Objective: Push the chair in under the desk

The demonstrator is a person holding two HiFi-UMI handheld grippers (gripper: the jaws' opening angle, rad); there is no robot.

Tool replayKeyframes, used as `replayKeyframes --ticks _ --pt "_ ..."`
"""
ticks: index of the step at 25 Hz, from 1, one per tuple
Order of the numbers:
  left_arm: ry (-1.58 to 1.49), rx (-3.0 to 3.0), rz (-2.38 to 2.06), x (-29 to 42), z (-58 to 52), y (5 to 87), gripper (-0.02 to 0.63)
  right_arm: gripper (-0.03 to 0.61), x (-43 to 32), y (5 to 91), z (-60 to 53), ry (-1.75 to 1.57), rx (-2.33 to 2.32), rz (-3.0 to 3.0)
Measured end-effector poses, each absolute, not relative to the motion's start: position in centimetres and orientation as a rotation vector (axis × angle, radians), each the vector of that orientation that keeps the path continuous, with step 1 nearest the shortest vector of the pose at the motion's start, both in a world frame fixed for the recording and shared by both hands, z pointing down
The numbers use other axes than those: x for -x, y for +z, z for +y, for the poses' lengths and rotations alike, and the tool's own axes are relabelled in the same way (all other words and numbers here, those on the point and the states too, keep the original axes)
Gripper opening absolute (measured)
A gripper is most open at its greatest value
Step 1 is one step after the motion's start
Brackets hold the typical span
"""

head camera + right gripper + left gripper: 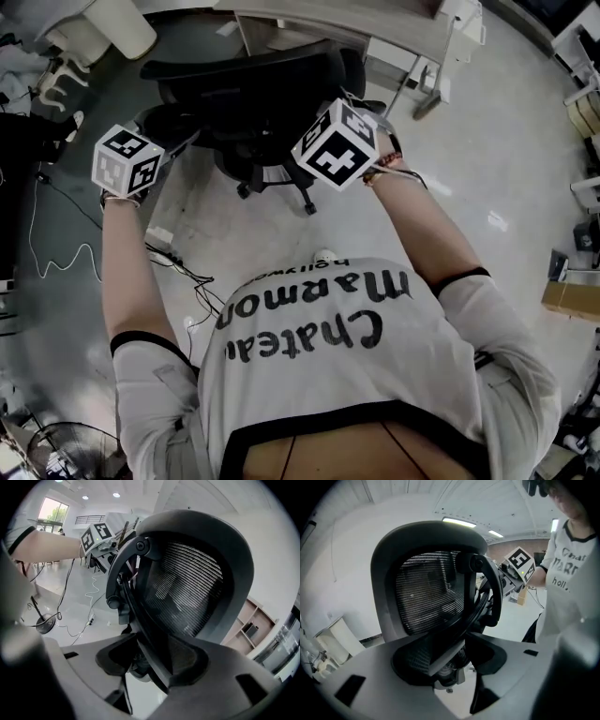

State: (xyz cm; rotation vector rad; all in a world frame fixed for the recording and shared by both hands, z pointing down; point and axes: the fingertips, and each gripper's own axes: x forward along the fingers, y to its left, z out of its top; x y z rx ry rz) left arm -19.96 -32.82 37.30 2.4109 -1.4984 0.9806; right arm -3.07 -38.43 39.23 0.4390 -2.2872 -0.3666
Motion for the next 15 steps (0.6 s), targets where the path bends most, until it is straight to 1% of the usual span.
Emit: replayKeyframes --ticks 8,15 --pt "0.901 -2.544 -1.419 22.4 -34.3 37.1 0.216 0.210 5.5 39.3 -39.3 -0.338 -0.457 -2.278" --pt "0.945 -2.633 -1.279 25.7 -33.9 36.7 0.216 0.209 8.5 38.9 -37.5 -0.282 -0.524 -2.239"
